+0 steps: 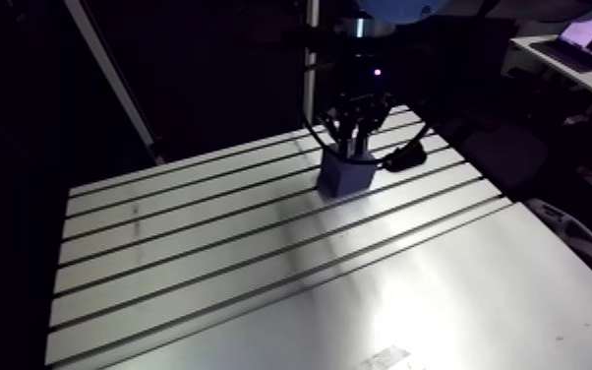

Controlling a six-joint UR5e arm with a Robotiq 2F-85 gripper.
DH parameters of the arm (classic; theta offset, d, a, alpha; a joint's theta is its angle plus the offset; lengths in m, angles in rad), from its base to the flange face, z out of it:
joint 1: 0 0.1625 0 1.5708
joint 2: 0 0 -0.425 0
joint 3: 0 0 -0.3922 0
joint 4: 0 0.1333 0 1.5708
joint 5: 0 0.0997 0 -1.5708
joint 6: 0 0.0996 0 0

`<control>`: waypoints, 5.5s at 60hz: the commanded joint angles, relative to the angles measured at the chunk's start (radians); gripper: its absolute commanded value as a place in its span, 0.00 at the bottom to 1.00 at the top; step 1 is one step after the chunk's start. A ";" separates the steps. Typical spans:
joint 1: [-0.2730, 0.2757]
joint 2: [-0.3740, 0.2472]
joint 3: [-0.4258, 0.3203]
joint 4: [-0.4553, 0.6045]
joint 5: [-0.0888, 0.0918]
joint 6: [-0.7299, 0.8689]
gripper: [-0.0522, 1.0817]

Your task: Pick up the M10 bolt and insert it into the hex recess until seated.

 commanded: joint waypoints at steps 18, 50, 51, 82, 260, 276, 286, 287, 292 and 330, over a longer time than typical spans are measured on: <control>0.000 0.001 -0.002 0.000 0.000 -0.001 0.62; -0.001 0.002 -0.002 0.000 -0.002 -0.006 0.63; -0.001 0.002 -0.002 0.000 -0.002 -0.006 0.63; 0.000 0.002 -0.002 0.000 -0.002 -0.015 0.64; -0.006 -0.002 -0.019 0.006 -0.003 -0.423 0.67; -0.006 -0.002 -0.020 0.006 -0.003 -0.433 0.58; -0.005 -0.002 -0.022 0.005 -0.006 -0.430 0.11; -0.005 -0.002 -0.022 0.005 -0.006 -0.430 0.11; -0.005 -0.002 -0.022 0.005 -0.005 -0.427 0.06; -0.012 -0.012 -0.065 0.011 0.005 -0.232 0.26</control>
